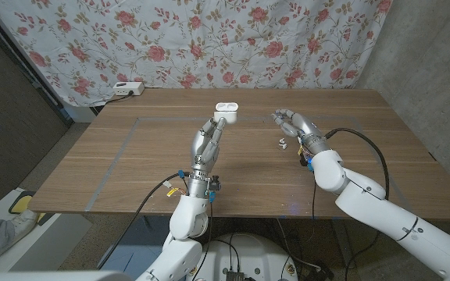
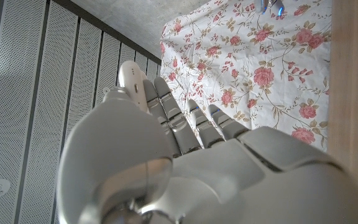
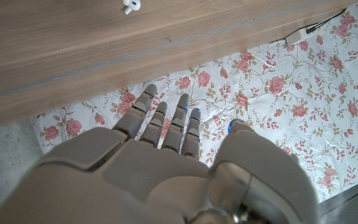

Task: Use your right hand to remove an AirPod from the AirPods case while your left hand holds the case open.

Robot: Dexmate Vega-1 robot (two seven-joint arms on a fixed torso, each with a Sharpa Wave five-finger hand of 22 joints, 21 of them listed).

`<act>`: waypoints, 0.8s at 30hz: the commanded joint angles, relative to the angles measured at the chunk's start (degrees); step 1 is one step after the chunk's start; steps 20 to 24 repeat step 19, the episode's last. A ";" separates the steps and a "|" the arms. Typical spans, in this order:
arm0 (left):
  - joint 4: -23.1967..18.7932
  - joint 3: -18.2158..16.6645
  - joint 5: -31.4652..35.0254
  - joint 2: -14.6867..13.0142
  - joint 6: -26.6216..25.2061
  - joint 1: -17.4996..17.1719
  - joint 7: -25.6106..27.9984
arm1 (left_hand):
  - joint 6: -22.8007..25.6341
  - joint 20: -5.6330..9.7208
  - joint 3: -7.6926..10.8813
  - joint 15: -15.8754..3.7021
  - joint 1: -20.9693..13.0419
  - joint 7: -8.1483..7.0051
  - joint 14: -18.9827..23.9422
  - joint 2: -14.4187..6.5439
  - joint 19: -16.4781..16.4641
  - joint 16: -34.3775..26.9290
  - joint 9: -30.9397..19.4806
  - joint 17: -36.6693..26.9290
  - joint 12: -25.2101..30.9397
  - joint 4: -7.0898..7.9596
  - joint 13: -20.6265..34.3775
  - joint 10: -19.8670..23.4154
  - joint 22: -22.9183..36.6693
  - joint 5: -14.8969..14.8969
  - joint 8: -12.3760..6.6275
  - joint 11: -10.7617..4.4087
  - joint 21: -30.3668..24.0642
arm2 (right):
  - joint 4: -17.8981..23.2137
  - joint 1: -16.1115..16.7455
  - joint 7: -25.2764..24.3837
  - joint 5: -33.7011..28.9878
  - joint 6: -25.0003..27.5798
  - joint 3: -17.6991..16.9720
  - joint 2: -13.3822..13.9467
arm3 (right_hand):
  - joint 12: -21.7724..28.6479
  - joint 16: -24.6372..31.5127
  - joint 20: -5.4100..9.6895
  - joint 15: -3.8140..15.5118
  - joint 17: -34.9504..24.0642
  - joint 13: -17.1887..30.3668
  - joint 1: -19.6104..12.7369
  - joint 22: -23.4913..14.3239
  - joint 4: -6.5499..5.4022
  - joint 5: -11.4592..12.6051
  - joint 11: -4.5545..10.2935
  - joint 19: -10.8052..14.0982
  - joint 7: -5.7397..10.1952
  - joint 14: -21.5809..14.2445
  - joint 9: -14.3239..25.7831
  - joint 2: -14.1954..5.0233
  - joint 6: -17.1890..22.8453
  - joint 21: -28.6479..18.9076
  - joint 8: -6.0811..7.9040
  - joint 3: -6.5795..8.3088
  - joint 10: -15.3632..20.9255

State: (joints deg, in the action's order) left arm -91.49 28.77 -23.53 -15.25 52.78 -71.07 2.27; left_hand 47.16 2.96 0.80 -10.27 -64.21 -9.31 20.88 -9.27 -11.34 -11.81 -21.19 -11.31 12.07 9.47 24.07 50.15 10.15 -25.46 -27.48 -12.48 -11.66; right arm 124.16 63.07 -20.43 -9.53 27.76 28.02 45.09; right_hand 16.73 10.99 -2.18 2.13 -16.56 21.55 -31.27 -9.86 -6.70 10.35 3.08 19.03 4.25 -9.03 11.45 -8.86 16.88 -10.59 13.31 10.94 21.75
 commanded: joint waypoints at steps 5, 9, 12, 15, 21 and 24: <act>1.63 0.00 -0.58 0.72 0.61 1.08 -0.65 | 1.72 0.13 0.96 -1.43 -0.17 -1.02 -0.51 -0.57 0.11 0.11 -3.12 -0.13 -0.12 -0.64 0.12 0.32 0.10 -0.29 -1.45 0.03 0.15 | 3.22 1.82 -0.03 5.85 -2.75 -3.81 1.43 | -0.53 -0.06 0.04 2.14 0.40 -0.47 -1.04 -0.18 0.93 0.21 0.15 -0.94 -0.04 0.63 0.07 -0.54 1.18 0.14 0.32 1.18 0.33; 1.26 -0.61 1.25 0.70 -0.33 0.60 0.51 | 1.70 0.10 0.98 -1.44 -0.19 -1.04 -0.54 -0.57 0.10 0.12 -3.10 -0.12 -0.12 -0.66 0.13 0.31 0.10 -0.28 -1.44 0.03 0.14 | 3.00 2.16 -0.72 6.60 -3.70 -4.44 1.28 | -0.64 0.07 0.11 2.21 0.49 -0.60 -1.22 -0.18 1.16 0.22 0.12 -0.95 -0.15 0.53 0.07 -0.59 1.06 0.07 0.23 1.32 0.43; 2.70 0.37 -1.83 0.54 0.90 1.64 -1.69 | 1.85 0.12 1.01 -1.45 -0.22 -1.05 -0.56 -0.57 0.11 0.12 -3.04 -0.12 -0.11 -0.69 0.15 0.34 0.10 -0.27 -1.47 0.03 0.14 | 3.34 2.13 -0.62 6.84 -3.30 -4.58 1.57 | -0.82 0.55 0.25 2.64 0.59 -0.83 -1.27 -0.18 1.32 0.22 0.17 -0.84 -0.11 -0.31 0.07 -0.69 1.27 -0.07 0.24 1.48 0.60; 2.79 -0.01 -0.64 1.02 0.67 1.41 -0.74 | 1.72 0.11 1.03 -1.45 -0.24 -1.01 -0.58 -0.54 0.12 0.13 -2.99 -0.12 -0.10 -0.71 0.16 0.37 0.10 -0.26 -1.40 0.03 0.15 | 3.29 2.49 -1.16 7.17 -4.00 -4.87 1.48 | -0.90 0.80 0.30 2.54 0.68 -1.01 -1.32 -0.17 1.45 0.23 0.12 -0.71 -0.12 -0.77 0.07 -0.77 1.67 -0.18 0.34 1.63 0.90; 2.62 -0.21 -0.27 1.03 0.43 1.41 -0.45 | 1.78 0.10 1.04 -1.46 -0.27 -1.12 -0.60 -0.52 0.14 0.14 -2.98 -0.12 -0.11 -0.73 0.17 0.34 0.10 -0.25 -1.43 0.03 0.15 | 3.43 2.73 -1.38 7.43 -4.06 -5.06 1.63 | -1.02 0.84 0.35 2.56 0.76 -1.14 -1.36 -0.17 1.55 0.23 0.11 -0.64 -0.14 -0.78 0.07 -0.76 1.32 -0.25 0.15 1.72 0.97; 2.62 -0.21 -0.27 1.03 0.43 1.41 -0.45 | 1.78 0.10 1.04 -1.46 -0.27 -1.12 -0.60 -0.52 0.14 0.14 -2.98 -0.12 -0.11 -0.73 0.17 0.34 0.10 -0.25 -1.43 0.03 0.15 | 3.43 2.73 -1.38 7.43 -4.06 -5.06 1.63 | -1.02 0.84 0.35 2.56 0.76 -1.14 -1.36 -0.17 1.55 0.23 0.11 -0.64 -0.14 -0.78 0.07 -0.76 1.32 -0.25 0.15 1.72 0.97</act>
